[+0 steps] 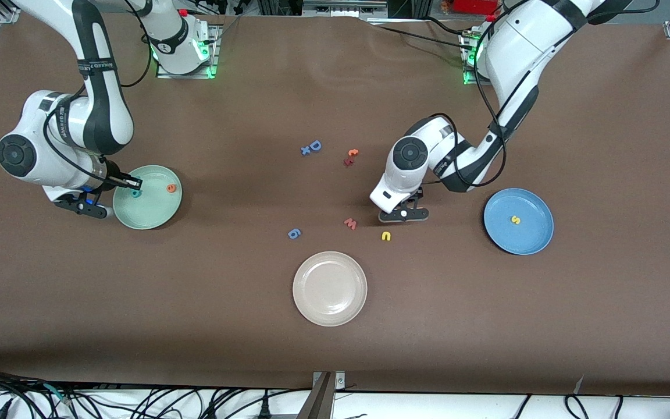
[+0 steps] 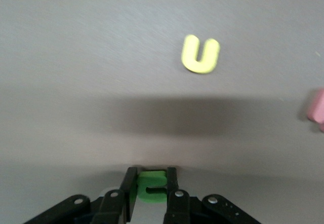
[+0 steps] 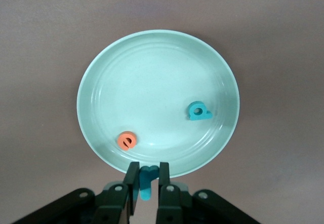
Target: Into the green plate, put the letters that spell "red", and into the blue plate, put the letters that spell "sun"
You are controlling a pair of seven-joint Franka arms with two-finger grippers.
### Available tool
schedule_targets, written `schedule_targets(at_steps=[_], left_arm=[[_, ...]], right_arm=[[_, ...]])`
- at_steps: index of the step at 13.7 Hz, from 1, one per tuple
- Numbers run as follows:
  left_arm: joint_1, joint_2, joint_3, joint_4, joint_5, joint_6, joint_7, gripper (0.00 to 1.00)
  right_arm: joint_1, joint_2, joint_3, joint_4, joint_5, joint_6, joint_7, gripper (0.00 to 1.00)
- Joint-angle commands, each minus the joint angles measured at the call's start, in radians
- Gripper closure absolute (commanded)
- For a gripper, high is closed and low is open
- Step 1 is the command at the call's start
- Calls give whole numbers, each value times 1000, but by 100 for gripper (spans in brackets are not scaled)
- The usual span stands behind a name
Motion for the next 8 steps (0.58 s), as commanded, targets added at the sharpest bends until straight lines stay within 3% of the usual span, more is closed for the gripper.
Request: schedule_targets(at_steps=[1, 5, 8], left_arm=[[21, 7, -5, 73, 22, -103, -10, 81], [69, 1, -8, 124, 7, -184, 25, 81], [119, -1, -8, 197, -30, -270, 118, 81]], right_arm=[[0, -8, -2, -6, -14, 2, -15, 1], [1, -26, -11, 14, -14, -47, -12, 1], [1, -50, -13, 106, -13, -182, 1, 1]])
